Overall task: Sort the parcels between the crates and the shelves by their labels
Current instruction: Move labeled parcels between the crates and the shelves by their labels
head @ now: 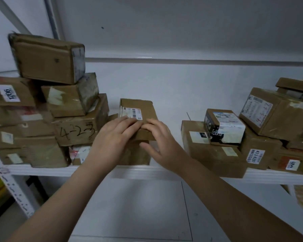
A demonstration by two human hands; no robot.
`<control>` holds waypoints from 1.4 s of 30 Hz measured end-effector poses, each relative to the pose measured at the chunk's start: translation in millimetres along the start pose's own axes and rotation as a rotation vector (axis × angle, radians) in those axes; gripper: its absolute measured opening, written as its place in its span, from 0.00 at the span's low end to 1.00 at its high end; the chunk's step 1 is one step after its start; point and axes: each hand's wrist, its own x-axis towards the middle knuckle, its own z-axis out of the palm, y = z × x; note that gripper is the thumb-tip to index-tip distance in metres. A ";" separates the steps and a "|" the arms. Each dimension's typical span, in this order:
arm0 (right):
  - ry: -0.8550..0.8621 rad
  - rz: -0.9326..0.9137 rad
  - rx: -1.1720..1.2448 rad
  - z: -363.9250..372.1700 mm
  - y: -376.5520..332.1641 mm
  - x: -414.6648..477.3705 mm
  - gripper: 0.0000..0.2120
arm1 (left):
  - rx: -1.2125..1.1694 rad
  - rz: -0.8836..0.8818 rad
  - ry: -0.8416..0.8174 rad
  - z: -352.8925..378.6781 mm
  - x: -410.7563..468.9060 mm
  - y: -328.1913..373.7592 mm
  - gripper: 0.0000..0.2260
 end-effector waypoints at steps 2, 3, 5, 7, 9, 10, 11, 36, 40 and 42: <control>-0.043 0.022 0.000 11.7 -2.2 5.9 0.18 | 0.058 -0.029 0.013 0.1 -3.5 -12.5 0.19; -0.053 0.033 -0.017 17.4 -2.3 9.7 0.18 | 0.096 -0.046 0.016 1.8 -5.3 -17.4 0.17; -0.084 0.093 -0.094 28.8 0.5 18.3 0.18 | 0.164 -0.071 -0.034 6.0 -7.6 -22.7 0.16; -0.140 0.181 -0.226 39.0 6.2 23.8 0.18 | 0.189 -0.105 -0.191 12.9 -10.8 -24.7 0.17; -0.173 0.236 -0.213 45.0 8.4 24.9 0.19 | 0.189 -0.141 -0.293 20.0 -12.5 -27.8 0.21; -0.169 0.239 -0.190 46.4 9.2 24.7 0.19 | 0.191 -0.146 -0.300 22.4 -12.3 -29.5 0.22; -0.162 0.232 -0.186 47.1 10.2 24.3 0.19 | 0.193 -0.149 -0.293 23.9 -10.9 -29.9 0.23; 0.260 0.638 -0.391 -127.7 94.8 -78.1 0.19 | -0.797 -0.176 -0.288 102.7 119.6 147.1 0.21; 0.281 0.766 -0.148 -137.7 109.8 -82.0 0.22 | -1.010 -0.352 -0.424 118.2 149.5 169.3 0.24; 0.290 0.814 -0.027 -141.2 115.3 -82.2 0.24 | -0.993 -0.435 -0.481 125.3 160.5 173.3 0.26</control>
